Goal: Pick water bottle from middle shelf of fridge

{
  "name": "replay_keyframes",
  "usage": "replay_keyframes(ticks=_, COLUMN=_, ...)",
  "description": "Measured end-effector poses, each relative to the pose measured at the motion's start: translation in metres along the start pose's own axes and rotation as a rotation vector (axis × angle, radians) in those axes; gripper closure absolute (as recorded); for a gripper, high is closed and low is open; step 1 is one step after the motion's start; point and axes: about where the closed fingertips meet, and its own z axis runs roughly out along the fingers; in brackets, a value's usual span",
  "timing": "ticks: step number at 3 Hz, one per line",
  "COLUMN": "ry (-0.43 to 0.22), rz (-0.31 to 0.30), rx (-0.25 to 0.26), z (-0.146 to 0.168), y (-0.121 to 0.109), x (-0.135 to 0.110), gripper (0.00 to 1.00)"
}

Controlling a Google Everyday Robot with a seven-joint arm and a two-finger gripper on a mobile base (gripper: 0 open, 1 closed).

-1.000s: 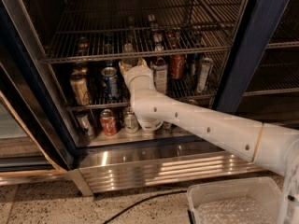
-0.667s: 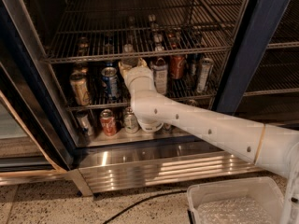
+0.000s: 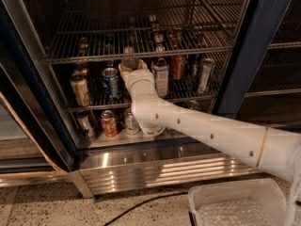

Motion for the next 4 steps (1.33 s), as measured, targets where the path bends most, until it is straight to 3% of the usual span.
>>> replay_keyframes(ticks=2, ry=-0.020, rz=0.008, rx=0.008, z=-0.006, y=-0.009, x=0.008, gripper=1.00)
replay_keyframes(ticks=4, ry=-0.061, rz=0.023, rx=-0.016, z=-0.016, y=-0.013, x=0.018, gripper=1.00)
